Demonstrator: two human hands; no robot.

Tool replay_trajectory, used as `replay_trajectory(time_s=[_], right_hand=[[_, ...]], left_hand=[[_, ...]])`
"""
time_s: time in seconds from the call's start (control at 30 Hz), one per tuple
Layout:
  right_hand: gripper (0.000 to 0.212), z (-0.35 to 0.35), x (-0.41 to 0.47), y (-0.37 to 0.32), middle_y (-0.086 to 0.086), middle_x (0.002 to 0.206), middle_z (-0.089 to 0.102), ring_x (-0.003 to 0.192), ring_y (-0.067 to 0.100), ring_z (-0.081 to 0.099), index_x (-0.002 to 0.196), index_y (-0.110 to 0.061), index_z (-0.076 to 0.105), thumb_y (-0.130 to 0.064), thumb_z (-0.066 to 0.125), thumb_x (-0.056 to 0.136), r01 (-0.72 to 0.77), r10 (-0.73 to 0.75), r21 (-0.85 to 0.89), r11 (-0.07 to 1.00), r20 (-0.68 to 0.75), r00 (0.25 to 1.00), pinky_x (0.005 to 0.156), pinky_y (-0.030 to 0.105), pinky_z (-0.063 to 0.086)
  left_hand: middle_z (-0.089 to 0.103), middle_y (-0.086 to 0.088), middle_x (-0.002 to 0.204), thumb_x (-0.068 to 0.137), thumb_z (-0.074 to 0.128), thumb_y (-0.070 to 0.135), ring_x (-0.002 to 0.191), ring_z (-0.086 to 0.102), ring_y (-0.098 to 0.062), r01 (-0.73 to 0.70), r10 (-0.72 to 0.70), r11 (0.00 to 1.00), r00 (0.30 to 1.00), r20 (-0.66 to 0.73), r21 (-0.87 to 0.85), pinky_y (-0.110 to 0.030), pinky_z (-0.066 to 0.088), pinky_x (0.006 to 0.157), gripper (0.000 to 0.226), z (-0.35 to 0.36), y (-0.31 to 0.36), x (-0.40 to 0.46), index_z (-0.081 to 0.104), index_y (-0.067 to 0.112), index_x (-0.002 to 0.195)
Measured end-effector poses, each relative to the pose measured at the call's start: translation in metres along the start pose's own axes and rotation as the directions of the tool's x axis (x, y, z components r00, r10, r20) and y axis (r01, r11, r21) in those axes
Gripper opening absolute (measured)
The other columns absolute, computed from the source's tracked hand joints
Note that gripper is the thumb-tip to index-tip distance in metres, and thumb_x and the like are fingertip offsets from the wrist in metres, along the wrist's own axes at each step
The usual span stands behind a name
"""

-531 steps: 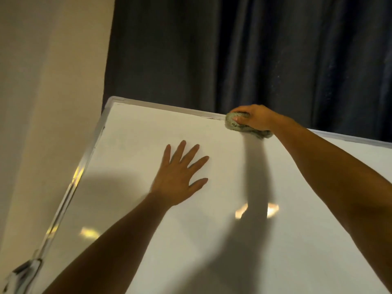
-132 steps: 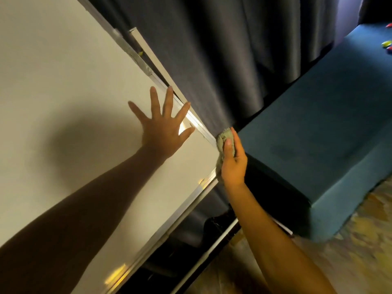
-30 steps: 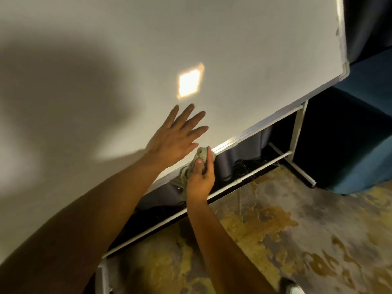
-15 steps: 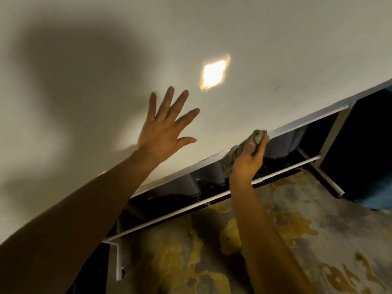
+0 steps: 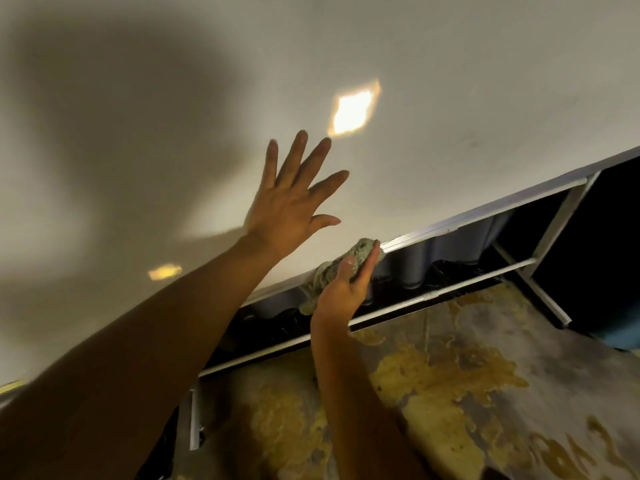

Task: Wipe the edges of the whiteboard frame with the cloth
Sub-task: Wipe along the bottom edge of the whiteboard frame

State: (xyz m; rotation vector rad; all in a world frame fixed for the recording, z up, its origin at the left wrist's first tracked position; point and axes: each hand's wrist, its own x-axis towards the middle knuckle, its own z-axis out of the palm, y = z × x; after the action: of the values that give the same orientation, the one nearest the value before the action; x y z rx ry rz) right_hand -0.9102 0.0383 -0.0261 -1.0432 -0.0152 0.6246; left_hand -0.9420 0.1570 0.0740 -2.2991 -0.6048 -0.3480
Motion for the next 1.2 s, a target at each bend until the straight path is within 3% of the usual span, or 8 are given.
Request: replay_trajectory(time_s=[0.1,0.17,0.33,0.5,0.67,0.8,1.0,1.2], right_hand=[[0.051,0.021,-0.036,0.026,-0.01,0.158,0.03,0.143,0.017,0.033,0.147,-0.051,0.028,-0.024,0.041,0.106,0.024,-0.023,-0.061,0.998,0.016,1.0,0.098,0.009,0.038],[0.052,0.03,-0.056,0.039,-0.009,0.158,0.03,0.142,0.015,0.034,0.143,-0.056,0.027,-0.022,0.04,0.106,0.027,-0.024,-0.062,0.998,0.034,0.999,0.092,0.004,0.038],[0.048,0.037,-0.076,0.056,-0.014,0.157,0.03,0.135,0.012,0.035,0.137,-0.067,0.031,-0.036,0.046,0.104,-0.017,0.017,-0.077,0.997,0.001,1.0,0.105,0.033,0.035],[0.048,0.028,-0.05,0.038,-0.019,0.15,0.035,0.137,0.015,0.039,0.142,-0.061,0.03,-0.038,0.047,0.103,0.101,-0.118,-0.119,0.988,-0.148,0.982,0.111,0.038,0.036],[0.048,0.017,-0.015,0.024,-0.006,0.159,0.033,0.144,0.024,0.035,0.15,-0.045,0.032,-0.032,0.044,0.105,0.097,-0.117,-0.112,0.989,-0.192,0.974,0.117,0.047,0.032],[0.048,0.024,-0.031,0.036,-0.008,0.155,0.036,0.142,0.023,0.037,0.151,-0.039,0.033,-0.028,0.043,0.106,0.082,-0.094,-0.102,0.991,-0.12,0.988,0.115,0.042,0.034],[0.049,0.045,-0.056,0.057,-0.005,0.159,0.032,0.144,0.023,0.034,0.148,-0.046,0.034,-0.026,0.045,0.105,0.042,-0.046,-0.056,0.998,-0.076,0.996,0.117,0.049,0.031],[0.047,0.079,-0.115,0.109,-0.014,0.152,0.036,0.134,0.015,0.039,0.144,-0.053,0.037,-0.03,0.047,0.104,0.017,-0.015,0.028,0.999,-0.055,0.998,0.102,0.033,0.036]], left_hand=[[-0.001,-0.014,0.176,0.097,0.029,0.081,0.16,0.002,-0.048,-0.009,0.009,1.0,0.998,0.063,-0.011,-0.069,0.003,0.124,0.087,-0.007,-0.003,0.0,0.007,0.035,0.167],[0.0,-0.013,0.176,0.099,0.034,0.076,0.16,0.002,-0.046,-0.029,0.031,0.999,0.997,0.074,-0.018,-0.068,0.006,0.126,0.082,-0.011,-0.005,-0.003,0.014,0.033,0.167],[0.005,-0.012,0.176,0.099,0.037,0.076,0.161,0.004,-0.043,0.024,-0.023,0.999,0.999,0.046,-0.027,-0.065,0.01,0.128,0.082,-0.015,-0.057,-0.061,0.021,0.03,0.166],[-0.002,-0.012,0.176,0.098,0.028,0.081,0.161,0.001,-0.044,0.038,-0.038,0.999,0.999,-0.004,0.038,-0.066,0.006,0.126,0.089,-0.014,-0.097,-0.106,0.007,0.03,0.168],[-0.004,-0.014,0.176,0.099,0.024,0.08,0.161,0.002,-0.043,0.099,-0.097,0.994,0.994,-0.043,0.044,-0.063,0.007,0.127,0.088,0.0,-0.112,-0.14,0.003,0.029,0.168],[0.002,-0.015,0.176,0.099,0.028,0.079,0.161,0.006,-0.044,0.137,-0.136,0.99,0.99,-0.023,0.027,-0.064,0.007,0.126,0.087,-0.002,-0.111,-0.143,0.004,0.032,0.168],[0.005,-0.015,0.175,0.098,0.022,0.081,0.16,0.01,-0.045,0.149,-0.147,0.988,0.988,-0.055,0.03,-0.065,0.006,0.125,0.086,0.005,-0.122,-0.151,0.001,0.034,0.167],[0.003,-0.016,0.175,0.099,0.02,0.08,0.161,0.008,-0.043,0.119,-0.117,0.993,0.988,-0.096,0.014,-0.064,0.009,0.126,0.085,0.016,-0.13,-0.149,0.001,0.034,0.167]])
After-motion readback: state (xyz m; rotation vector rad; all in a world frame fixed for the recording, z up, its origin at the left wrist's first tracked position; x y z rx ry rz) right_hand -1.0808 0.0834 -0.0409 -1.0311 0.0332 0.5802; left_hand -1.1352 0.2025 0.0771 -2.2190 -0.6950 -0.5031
